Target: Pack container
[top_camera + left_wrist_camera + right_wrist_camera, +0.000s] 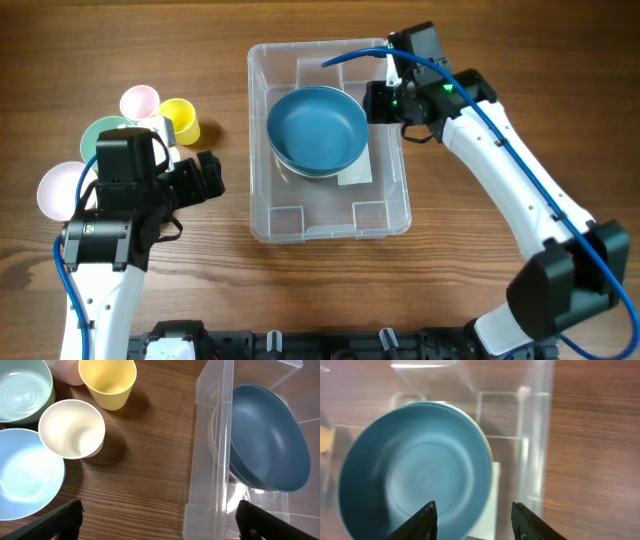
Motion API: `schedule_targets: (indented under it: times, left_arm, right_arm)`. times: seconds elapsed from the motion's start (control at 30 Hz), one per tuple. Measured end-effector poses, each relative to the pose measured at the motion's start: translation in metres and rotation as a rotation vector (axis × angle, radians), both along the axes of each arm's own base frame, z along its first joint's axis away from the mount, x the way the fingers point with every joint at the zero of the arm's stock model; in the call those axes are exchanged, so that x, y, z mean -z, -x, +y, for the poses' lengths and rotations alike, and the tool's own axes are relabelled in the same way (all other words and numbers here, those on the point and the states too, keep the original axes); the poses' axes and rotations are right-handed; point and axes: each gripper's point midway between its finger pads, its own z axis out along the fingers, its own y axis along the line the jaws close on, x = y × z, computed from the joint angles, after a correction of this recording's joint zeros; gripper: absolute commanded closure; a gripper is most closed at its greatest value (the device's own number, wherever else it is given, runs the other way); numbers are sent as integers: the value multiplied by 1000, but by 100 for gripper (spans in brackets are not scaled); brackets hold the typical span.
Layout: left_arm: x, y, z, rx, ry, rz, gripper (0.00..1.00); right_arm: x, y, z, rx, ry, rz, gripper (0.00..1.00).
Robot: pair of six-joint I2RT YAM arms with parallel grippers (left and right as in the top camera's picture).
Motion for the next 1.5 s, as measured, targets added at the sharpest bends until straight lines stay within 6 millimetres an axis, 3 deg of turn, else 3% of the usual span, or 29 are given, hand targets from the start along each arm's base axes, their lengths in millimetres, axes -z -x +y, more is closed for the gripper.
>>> schedule_targets:
  times: [0.07, 0.13, 0.23, 0.3, 0.33, 0.4, 0.43, 0.5, 0.53, 0.6, 0.63, 0.67, 0.7, 0.73, 0.77, 0.93, 1.03, 1.17, 1.27, 1.5]
  left_arm:
    - [-5, -2, -4, 14, 1, -12, 15]
    - [-20, -6, -18, 58, 5, -51, 14]
    - [-60, -13, -57, 189, 21, -156, 15]
    - [-78, -16, -95, 302, 31, -211, 15]
    - [-77, -17, -117, 363, 36, -210, 15]
    - [-55, -17, -160, 479, 26, -158, 15]
    - [-39, -16, -177, 523, 15, -115, 22]
    - [6, -8, -212, 620, -28, 12, 43]
    - [26, -5, -221, 641, -44, 69, 58]
    - [65, 4, -233, 682, -80, 179, 75]
    - [79, 7, -236, 698, -91, 222, 79]
    - [89, 11, -238, 708, -95, 257, 81]
    - [97, 13, -238, 707, -95, 287, 76]
    - [103, 14, -238, 708, -99, 306, 59]
    - [108, 14, -238, 706, -103, 320, 53]
    - [159, 6, -224, 660, -141, 447, 57]
    - [171, -8, -212, 626, -140, 458, 56]
    - [166, -38, -203, 605, -122, 374, 56]
    - [166, -42, -201, 645, -141, 354, 43]
    - [144, -60, -213, 671, -147, 284, 38]
  right_arm:
    - [-25, 4, -24, 76, 25, -52, 52]
    - [-61, 10, -57, 181, 8, -120, 47]
    - [-107, 34, -151, 464, -20, -185, 47]
    - [-111, 53, -205, 621, -28, -163, 47]
    - [-108, 58, -226, 679, -36, -143, 47]
    - [-90, 64, -245, 724, -61, -76, 48]
    - [-77, 67, -252, 741, -66, -31, 48]
    - [-60, 69, -255, 743, -72, 20, 51]
    - [-53, 69, -254, 737, -73, 43, 51]
    - [-42, 69, -251, 723, -75, 75, 52]
    - [-38, 69, -251, 718, -76, 87, 52]
    - [-36, 69, -250, 713, -77, 93, 52]
    - [-35, 68, -250, 712, -77, 94, 52]
    - [-35, 67, -250, 712, -78, 93, 52]
    - [-35, 67, -250, 712, -78, 91, 52]
    - [-35, 66, -250, 710, -81, 90, 52]
    - [-35, 66, -250, 710, -81, 90, 53]
    - [-35, 66, -250, 706, -79, 91, 53]
    - [-35, 67, -250, 703, -77, 91, 53]
    - [-35, 67, -250, 703, -77, 91, 53]
